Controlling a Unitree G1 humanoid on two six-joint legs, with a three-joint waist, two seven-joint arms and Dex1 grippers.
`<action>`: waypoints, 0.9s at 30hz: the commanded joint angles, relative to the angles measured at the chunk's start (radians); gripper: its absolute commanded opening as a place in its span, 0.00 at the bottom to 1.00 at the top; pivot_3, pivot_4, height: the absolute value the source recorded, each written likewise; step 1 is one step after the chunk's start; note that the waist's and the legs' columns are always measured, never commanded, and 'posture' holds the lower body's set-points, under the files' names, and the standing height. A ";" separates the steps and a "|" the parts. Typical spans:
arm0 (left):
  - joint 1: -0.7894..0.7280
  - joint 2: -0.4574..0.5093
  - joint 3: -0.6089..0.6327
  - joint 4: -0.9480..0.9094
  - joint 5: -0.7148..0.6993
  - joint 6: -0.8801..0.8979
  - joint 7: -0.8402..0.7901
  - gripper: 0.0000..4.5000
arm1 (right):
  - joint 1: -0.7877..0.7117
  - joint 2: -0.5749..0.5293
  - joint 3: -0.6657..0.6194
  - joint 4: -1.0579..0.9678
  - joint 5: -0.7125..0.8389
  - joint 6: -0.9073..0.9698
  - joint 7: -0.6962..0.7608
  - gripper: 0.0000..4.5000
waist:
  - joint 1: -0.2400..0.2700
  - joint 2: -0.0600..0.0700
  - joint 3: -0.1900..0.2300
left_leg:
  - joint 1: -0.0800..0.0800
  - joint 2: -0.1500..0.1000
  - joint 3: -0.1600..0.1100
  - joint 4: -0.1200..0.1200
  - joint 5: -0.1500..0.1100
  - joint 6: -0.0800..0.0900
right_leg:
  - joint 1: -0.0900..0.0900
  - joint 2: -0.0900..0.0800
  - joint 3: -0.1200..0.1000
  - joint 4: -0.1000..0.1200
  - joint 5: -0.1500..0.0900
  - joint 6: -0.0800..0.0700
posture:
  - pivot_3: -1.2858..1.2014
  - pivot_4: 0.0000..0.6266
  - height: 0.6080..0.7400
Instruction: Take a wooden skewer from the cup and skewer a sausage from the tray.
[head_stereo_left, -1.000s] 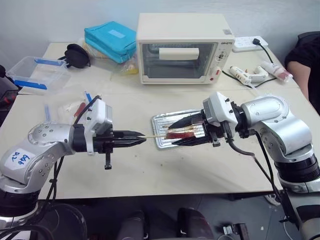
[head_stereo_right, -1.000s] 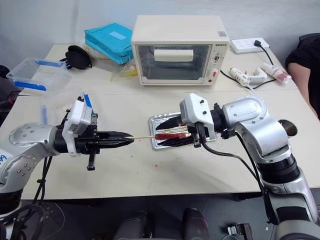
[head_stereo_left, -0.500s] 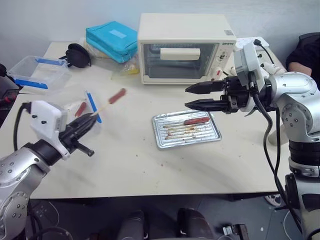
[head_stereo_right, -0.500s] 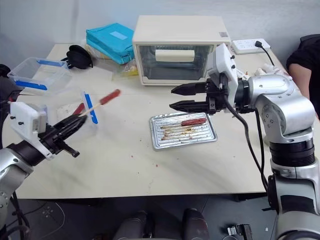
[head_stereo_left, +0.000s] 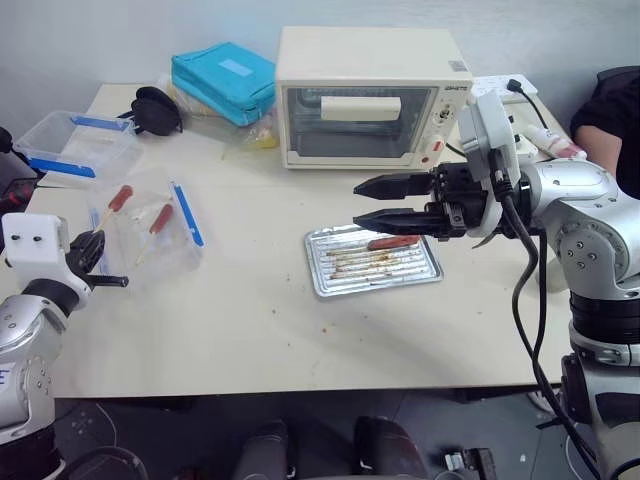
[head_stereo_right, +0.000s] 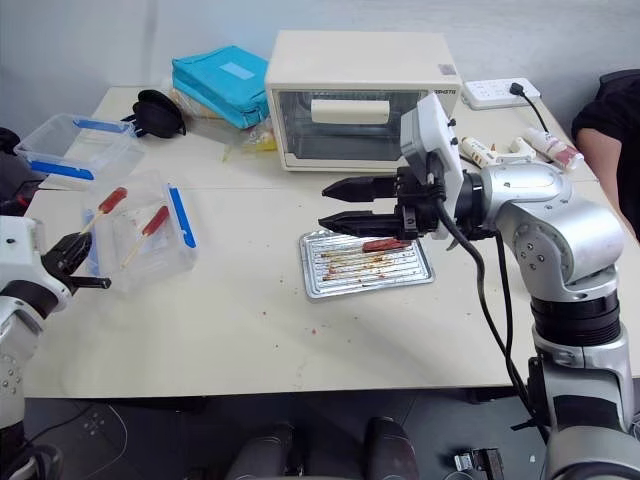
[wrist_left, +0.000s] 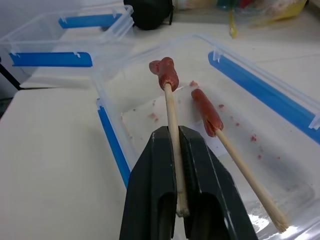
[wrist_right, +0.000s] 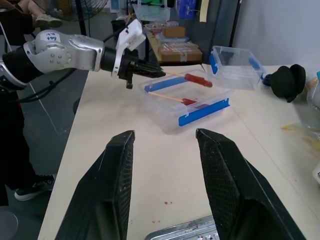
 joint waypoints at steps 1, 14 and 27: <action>-0.019 0.014 0.007 0.023 0.028 -0.037 -0.003 0.06 | -0.012 -0.023 -0.043 -0.060 0.040 0.015 -0.011 0.46 | 0.000 0.000 0.000 | 0.000 0.000 0.000 0.000 0.000 0.000 | 0.000 0.000 0.000 0.000 0.000 0.000 | 0.52 0.24 1.00; 0.035 0.035 0.124 -0.198 -0.041 0.075 -0.020 0.61 | -0.008 -0.030 -0.032 -0.034 0.025 -0.016 -0.007 0.46 | -0.002 -0.001 0.000 | 0.000 0.001 0.000 0.000 0.000 0.000 | -0.001 -0.003 0.000 0.000 0.000 0.000 | 0.52 0.24 1.00; 0.192 0.415 0.501 -0.351 -0.711 0.344 -0.605 0.61 | 0.083 -0.236 -0.074 0.151 -0.114 -0.121 0.121 0.46 | 0.001 -0.001 0.001 | 0.000 0.000 -0.001 0.000 -0.001 -0.001 | 0.000 -0.007 0.000 -0.001 -0.002 -0.003 | 0.52 0.24 1.00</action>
